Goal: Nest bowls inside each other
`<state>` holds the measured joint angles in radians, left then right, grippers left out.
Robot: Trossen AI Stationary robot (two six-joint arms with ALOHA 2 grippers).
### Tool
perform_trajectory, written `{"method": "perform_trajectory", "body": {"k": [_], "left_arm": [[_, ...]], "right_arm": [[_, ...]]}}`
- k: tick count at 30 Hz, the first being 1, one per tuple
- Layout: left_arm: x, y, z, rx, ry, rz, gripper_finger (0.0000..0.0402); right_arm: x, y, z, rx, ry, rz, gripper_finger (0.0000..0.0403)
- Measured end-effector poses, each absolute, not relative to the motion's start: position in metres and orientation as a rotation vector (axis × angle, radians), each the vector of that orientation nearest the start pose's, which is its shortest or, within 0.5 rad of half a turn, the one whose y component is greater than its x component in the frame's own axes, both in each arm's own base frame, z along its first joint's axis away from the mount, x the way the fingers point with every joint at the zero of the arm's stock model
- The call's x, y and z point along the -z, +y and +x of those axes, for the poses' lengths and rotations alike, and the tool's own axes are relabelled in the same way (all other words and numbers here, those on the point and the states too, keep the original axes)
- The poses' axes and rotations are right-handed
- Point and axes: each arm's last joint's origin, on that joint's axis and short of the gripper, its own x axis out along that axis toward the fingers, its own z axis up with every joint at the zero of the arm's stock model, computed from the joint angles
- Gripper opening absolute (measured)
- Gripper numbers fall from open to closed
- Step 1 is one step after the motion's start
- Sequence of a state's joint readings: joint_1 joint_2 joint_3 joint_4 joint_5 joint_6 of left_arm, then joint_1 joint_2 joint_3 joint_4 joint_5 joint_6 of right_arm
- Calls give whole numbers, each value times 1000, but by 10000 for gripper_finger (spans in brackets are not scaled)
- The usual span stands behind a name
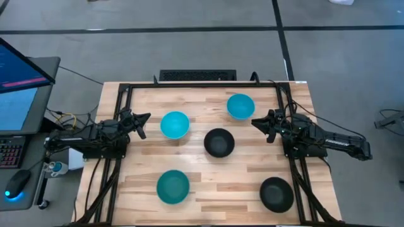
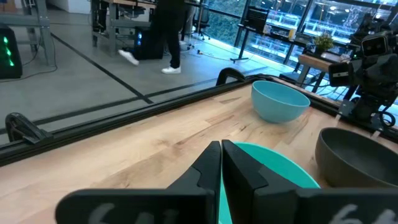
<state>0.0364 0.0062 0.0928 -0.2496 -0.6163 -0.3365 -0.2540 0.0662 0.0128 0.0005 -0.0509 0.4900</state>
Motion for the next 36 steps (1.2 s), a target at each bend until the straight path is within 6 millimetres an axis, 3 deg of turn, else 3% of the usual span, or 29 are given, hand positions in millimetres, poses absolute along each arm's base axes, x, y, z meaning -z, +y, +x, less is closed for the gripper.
{"method": "perform_trajectory", "body": {"k": [14,17,24,32,36], "left_arm": [[-173,20,85,-667,25,-285,4],[-175,20,85,-662,-26,-363,4],[-184,19,87,-588,-224,-731,4],[-182,20,86,-614,-252,-850,4],[-178,21,86,-668,-186,-740,4]], "right_arm": [[-163,-24,98,212,2,496,114],[-163,-24,98,212,2,496,114],[-163,-24,98,212,1,496,114],[-163,-24,98,212,1,496,114],[-163,-24,98,212,1,496,114]]}}
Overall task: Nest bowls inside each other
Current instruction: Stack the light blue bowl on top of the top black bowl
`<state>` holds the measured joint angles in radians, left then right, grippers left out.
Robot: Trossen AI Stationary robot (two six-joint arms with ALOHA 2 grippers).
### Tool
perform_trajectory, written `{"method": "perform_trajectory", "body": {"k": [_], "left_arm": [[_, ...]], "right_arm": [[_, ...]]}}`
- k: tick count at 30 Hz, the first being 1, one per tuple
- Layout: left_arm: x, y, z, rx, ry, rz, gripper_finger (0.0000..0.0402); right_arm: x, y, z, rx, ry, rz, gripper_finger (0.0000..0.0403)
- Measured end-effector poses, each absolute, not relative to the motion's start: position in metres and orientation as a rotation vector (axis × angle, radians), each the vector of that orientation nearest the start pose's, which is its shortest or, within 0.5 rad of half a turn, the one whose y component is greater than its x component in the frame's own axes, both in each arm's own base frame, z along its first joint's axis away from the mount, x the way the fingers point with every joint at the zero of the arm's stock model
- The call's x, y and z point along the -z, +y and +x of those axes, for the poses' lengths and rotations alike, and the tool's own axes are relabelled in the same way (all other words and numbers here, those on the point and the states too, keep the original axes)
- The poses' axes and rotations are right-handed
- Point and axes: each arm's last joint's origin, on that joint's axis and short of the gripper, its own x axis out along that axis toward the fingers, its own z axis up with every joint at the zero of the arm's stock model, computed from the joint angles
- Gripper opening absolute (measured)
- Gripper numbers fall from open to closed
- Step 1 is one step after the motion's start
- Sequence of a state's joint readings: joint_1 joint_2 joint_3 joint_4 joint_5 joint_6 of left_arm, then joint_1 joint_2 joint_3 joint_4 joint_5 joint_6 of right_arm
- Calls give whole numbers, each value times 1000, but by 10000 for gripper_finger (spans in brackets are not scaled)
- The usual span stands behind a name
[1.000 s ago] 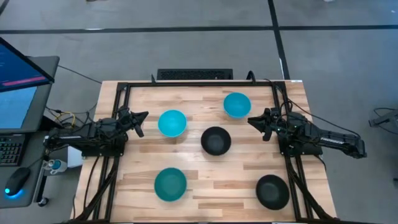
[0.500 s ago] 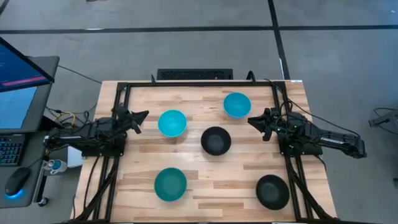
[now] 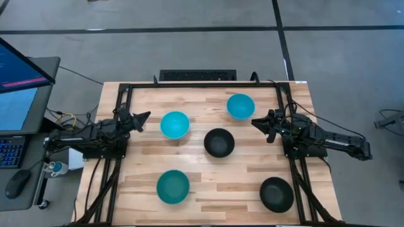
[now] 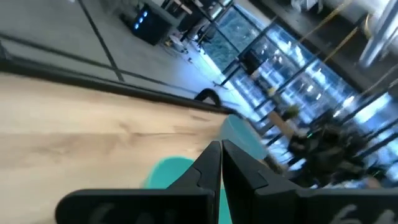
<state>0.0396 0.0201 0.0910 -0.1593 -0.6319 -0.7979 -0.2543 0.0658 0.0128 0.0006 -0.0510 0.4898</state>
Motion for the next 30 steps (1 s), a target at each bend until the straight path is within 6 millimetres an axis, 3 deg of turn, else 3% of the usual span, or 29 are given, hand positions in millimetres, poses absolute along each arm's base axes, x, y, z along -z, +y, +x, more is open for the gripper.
{"method": "perform_trajectory", "body": {"k": [5,12,21,30], "left_arm": [[-177,20,88,-655,-174,-771,4],[-178,14,92,-421,-115,-947,4],[-193,16,91,-432,-277,-890,4],[-193,16,91,-426,-289,-916,4]], "right_arm": [[-163,-24,98,212,2,496,114],[-163,-24,98,214,1,496,114],[-163,-24,98,214,1,496,114],[-163,-24,98,214,0,496,114]]}}
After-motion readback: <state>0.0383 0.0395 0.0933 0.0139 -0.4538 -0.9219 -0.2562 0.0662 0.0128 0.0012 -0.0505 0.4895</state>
